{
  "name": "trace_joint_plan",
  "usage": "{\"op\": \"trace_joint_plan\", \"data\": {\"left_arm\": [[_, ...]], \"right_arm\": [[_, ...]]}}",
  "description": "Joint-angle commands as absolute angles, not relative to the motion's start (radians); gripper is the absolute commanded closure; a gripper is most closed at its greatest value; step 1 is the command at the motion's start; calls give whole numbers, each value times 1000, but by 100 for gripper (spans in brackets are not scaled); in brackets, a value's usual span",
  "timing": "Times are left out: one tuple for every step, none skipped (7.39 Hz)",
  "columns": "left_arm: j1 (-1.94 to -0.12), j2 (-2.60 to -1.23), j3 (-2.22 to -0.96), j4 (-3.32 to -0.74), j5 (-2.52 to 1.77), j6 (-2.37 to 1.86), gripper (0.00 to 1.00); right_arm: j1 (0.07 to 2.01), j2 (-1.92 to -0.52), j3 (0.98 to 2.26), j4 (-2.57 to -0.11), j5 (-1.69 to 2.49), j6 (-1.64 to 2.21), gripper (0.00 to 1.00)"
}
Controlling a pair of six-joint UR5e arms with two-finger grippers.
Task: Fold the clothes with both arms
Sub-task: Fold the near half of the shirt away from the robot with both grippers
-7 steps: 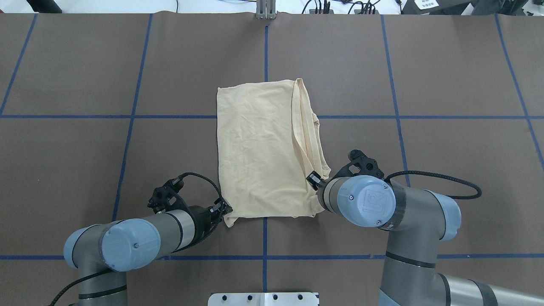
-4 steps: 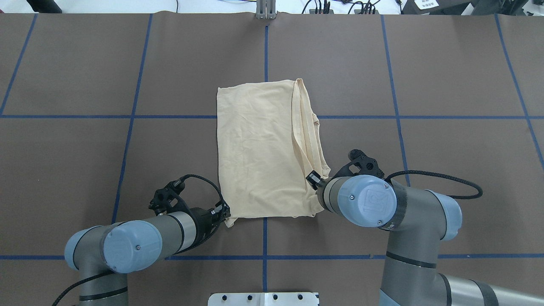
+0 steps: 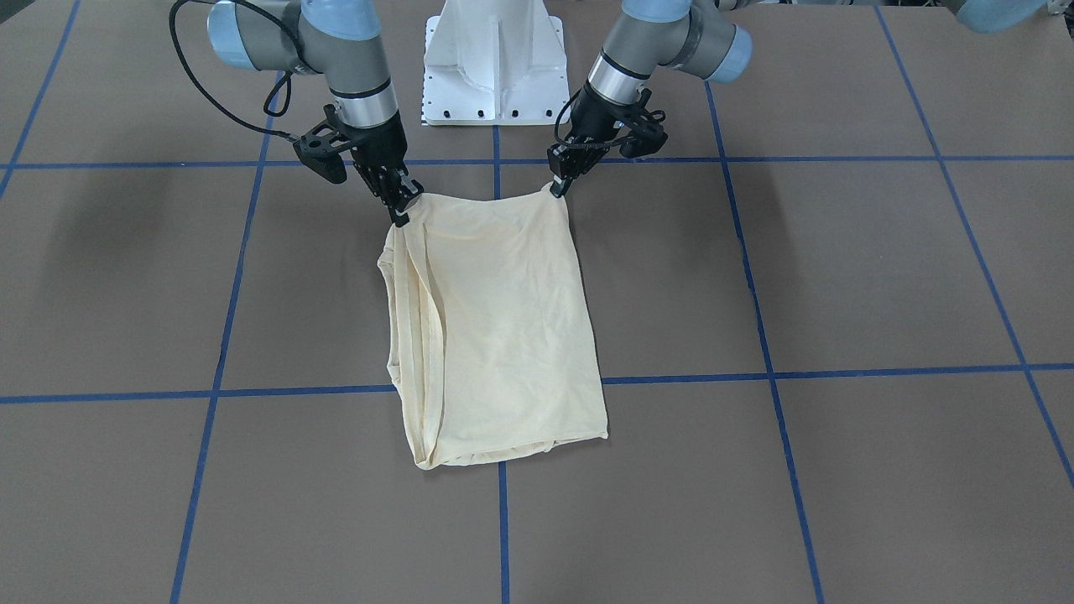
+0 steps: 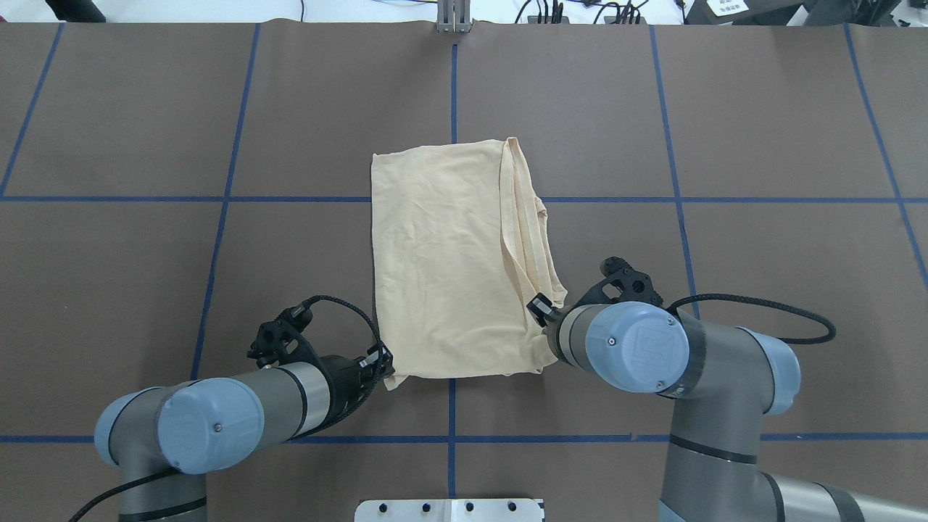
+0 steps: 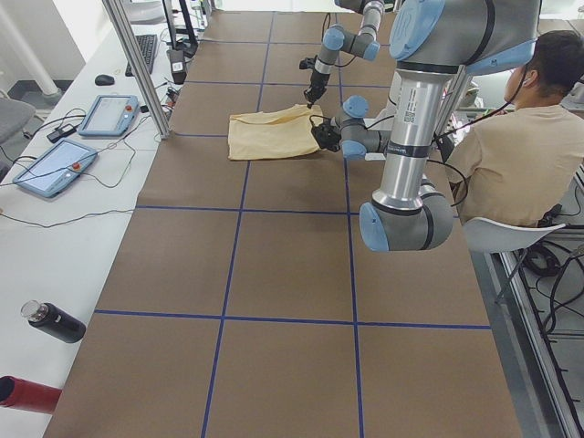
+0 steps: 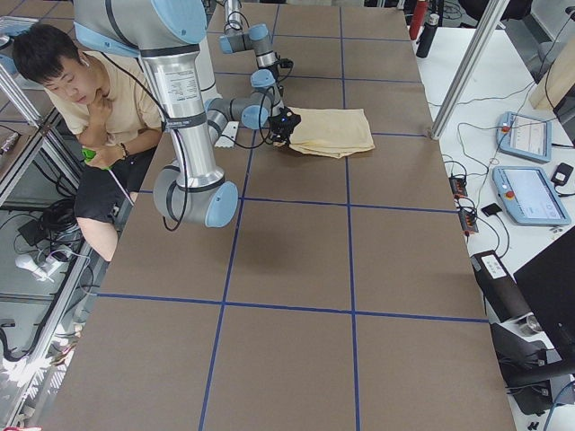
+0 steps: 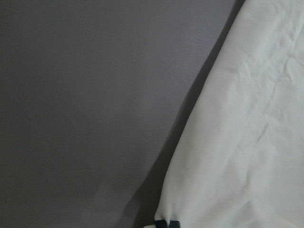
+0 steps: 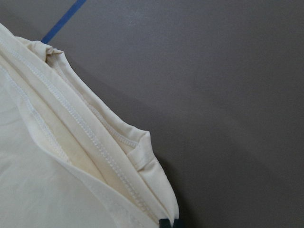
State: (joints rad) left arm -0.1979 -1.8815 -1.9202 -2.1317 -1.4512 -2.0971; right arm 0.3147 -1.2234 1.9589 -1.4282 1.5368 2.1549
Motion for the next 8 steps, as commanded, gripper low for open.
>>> {"op": "trace_joint_plan", "data": {"left_arm": [[-129,-1873,-2153,-1932,-1457,-2164,100],[-135,-1881,-2205,-1883,-1492,-2163,100],[-184,-1884,-2207,-1867,-1562,-2105,100],[-296,-1919,-2177,-1867,-1601,-1960,100],[-405,-1966,-2080,-1867,-1658,-1895,100],[-475,-2027,-1957,-1884,-1693,-1837,100],[-523,-2060,-1866,-1913,-1695,-1801,100],[-553,-2072,-1767,-2004,-1695,-1784,100]], "right_arm": [[261,-1303,2090,-1428,1537,2308,100],[259,-1348,2180,-1428,1539,2333,100],[287,-1356,2228,-1428,1552,2330,100],[414,-1300,2156,-1431,1653,2315,100],[549,-1131,1952,-1430,1805,2292,100],[625,-1003,1790,-1428,1853,2257,100],[659,-918,1655,-1424,1867,2181,100],[679,-832,1531,-1422,1893,2145,100]]}}
